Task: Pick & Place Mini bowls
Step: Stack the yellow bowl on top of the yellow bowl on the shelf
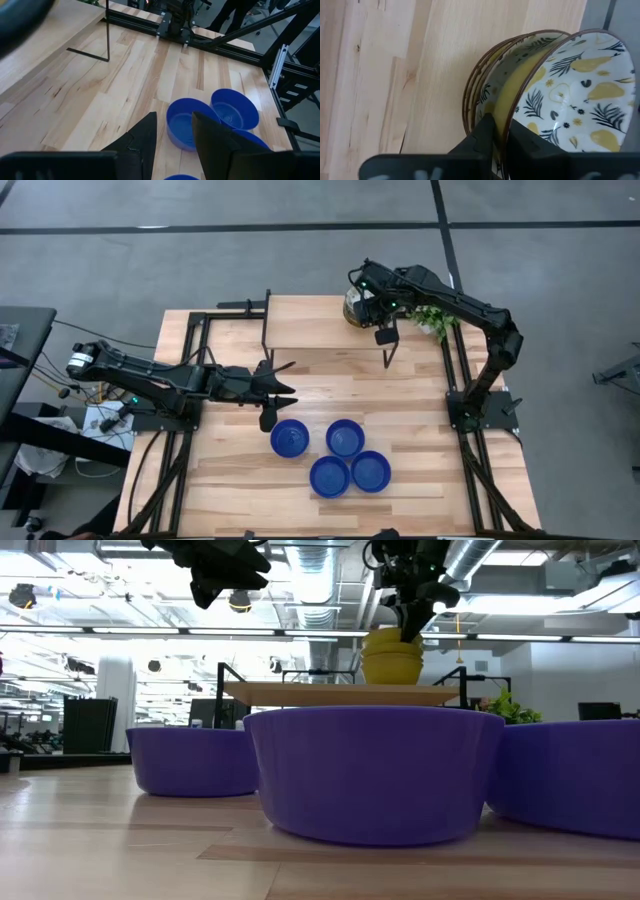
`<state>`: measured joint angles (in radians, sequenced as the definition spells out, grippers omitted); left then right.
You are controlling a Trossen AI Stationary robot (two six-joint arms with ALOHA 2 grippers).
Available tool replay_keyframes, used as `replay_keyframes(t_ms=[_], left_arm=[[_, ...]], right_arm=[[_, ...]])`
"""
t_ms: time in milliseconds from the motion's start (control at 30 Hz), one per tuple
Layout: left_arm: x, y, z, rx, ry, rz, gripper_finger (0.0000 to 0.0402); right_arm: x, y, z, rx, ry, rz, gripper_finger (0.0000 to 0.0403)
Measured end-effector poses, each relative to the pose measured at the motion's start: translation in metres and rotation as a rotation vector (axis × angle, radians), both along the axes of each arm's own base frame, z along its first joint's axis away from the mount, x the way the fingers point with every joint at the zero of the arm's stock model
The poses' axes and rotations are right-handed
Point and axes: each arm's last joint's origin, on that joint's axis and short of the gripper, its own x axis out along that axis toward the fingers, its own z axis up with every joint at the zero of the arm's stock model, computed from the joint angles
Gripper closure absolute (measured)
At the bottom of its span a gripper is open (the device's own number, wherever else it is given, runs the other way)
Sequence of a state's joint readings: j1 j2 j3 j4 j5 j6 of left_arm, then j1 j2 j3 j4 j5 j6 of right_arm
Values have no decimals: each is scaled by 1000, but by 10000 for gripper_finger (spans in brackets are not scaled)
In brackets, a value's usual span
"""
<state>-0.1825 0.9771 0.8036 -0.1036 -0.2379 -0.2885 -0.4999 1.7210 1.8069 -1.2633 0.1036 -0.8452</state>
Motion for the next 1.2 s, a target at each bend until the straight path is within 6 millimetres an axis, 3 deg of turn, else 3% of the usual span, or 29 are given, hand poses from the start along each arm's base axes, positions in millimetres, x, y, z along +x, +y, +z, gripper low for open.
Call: replay_keyframes(t_ms=[400, 1000, 1200], left_arm=[[0, 0, 0, 0, 0, 0, 280], [0, 0, 0, 2, 0, -1, 280], [0, 0, 0, 3, 0, -1, 280]], right_arm=[[0, 0, 0, -3, 0, 0, 332], [4, 8, 0, -8, 10, 22, 330], [3, 8, 11, -34, -13, 18, 330]])
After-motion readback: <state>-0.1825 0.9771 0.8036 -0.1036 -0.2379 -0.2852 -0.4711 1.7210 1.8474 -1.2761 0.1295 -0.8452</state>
